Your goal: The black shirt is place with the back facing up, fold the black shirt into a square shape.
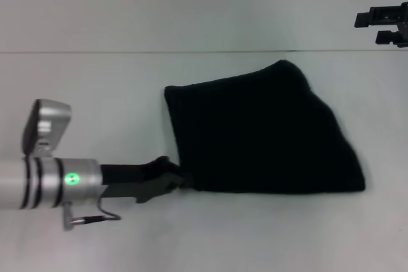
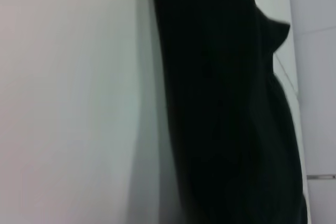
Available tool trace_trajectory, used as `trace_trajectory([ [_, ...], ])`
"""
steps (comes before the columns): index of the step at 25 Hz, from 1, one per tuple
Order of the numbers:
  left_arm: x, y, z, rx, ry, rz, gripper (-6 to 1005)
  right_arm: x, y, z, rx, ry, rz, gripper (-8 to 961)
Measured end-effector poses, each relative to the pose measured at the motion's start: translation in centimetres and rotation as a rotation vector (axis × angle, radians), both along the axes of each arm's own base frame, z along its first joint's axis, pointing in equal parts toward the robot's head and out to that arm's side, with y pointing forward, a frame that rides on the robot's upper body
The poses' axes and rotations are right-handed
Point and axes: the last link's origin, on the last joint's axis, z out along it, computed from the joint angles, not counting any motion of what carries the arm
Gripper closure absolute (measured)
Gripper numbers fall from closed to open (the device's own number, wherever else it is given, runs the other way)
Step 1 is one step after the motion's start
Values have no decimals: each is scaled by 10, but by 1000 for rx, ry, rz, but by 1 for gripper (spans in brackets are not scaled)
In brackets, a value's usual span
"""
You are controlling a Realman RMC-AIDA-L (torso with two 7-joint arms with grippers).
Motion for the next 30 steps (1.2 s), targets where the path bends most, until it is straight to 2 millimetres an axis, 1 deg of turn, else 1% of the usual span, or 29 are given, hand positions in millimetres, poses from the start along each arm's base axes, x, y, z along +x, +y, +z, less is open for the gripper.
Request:
trace_trajectory([
  [4,-23,-9,26,26,15,23,952,0,-1,-1,-7,2,1,116],
  [7,-33,-13,38,24,30,28,945,0,-1,-1,-8,2,0,114],
  [12,-38,-18,44,-14,63,14,934,-1,-1,-2,-11,5,1,111],
  [18,-41,-15,48,-23,90,31,920,-1,-2,-3,-15,4,11,107],
  [20,-44,-15,55,-29,117,23,916,-3,-2,-2,-14,6,33,105],
  [22,-47,-16,66,-26,141,10,911,-5,-5,-1,-10,13,85,104],
  [23,-50,-15,78,-6,156,-2,909,-7,-7,0,-7,18,126,103],
  [24,-52,-14,87,21,159,-27,907,-8,-10,0,2,19,177,103],
  [25,-51,-13,97,58,154,-64,869,-8,-13,-1,14,14,239,102],
  [26,-48,-11,105,98,140,-115,831,-6,-19,-7,21,1,306,101],
  [27,-43,-10,111,150,130,-219,793,-4,-24,-11,43,-17,365,101],
  [28,-37,-8,114,192,123,-303,755,3,-34,-22,57,-48,442,100],
  [29,-33,-6,115,213,126,-363,717,9,-43,-30,73,-78,492,99],
  [30,-26,-3,114,239,139,-461,679,16,-52,-38,83,-107,535,99],
])
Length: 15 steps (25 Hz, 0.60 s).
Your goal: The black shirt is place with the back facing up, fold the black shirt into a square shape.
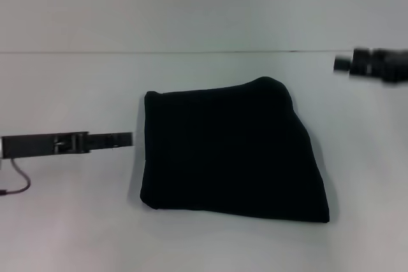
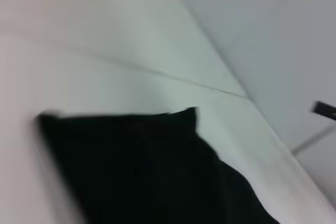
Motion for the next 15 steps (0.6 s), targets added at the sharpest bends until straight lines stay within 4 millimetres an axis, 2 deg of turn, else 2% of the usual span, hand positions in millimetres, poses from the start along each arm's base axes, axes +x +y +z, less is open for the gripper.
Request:
trace_trajectory([
  [5,26,16,-13,44,103,-294,489,31,-42,-33,65,-74,112,95],
  [8,45,25,-21,83,135,-450,341,42,-58,-50,57,-54,127,94],
  [10,54,28,-27,79,148,-511,243,45,-64,-60,36,-38,126,92],
  [15,70,31,-52,51,176,-568,102,44,-65,-71,0,-34,134,89],
])
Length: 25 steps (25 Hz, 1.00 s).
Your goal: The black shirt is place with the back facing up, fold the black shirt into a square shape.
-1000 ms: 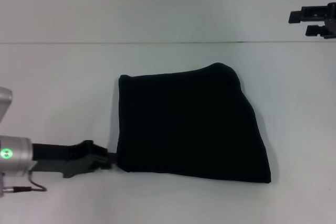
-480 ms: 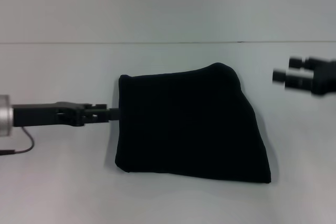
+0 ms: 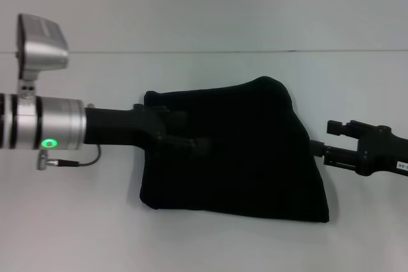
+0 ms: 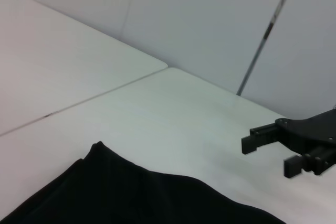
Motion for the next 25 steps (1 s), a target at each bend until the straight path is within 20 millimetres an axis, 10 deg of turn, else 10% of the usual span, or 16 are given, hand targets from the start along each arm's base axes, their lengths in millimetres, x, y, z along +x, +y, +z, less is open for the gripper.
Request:
trace_trajectory([
  [25,-4,-15,-16,84,-70,-66,76,-15,9,-11,-49,-22,46,88],
])
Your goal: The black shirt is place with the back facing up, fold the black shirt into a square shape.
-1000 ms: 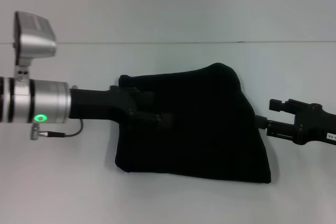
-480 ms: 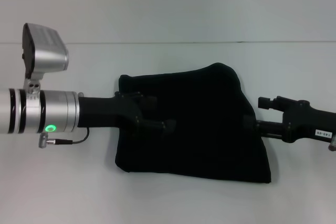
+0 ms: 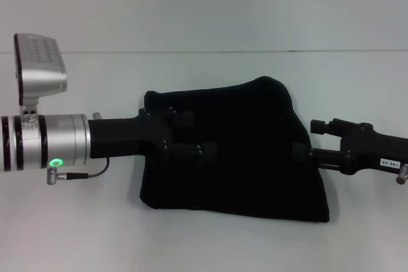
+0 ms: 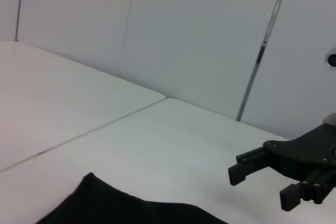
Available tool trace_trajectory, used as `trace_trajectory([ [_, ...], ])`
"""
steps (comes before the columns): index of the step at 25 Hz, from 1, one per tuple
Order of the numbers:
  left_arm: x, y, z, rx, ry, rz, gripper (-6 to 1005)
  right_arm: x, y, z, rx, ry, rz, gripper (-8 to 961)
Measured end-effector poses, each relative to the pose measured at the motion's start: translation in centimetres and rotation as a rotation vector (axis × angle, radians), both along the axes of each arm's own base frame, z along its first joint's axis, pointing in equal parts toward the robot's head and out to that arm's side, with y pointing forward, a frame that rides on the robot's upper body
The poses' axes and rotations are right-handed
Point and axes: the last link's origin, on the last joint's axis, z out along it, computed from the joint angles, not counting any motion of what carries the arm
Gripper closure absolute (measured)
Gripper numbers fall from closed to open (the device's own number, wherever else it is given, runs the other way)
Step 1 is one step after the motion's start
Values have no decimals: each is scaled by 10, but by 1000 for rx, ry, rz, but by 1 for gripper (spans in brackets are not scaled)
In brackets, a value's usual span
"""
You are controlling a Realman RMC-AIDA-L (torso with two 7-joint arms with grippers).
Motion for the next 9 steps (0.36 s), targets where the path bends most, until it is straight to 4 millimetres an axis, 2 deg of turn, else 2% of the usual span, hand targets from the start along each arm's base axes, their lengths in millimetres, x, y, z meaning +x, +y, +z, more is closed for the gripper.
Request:
trace_trajectory([
  [9,1,0,-3,-28,32,-8,76,-1,1,-1,-3,6,0,88],
])
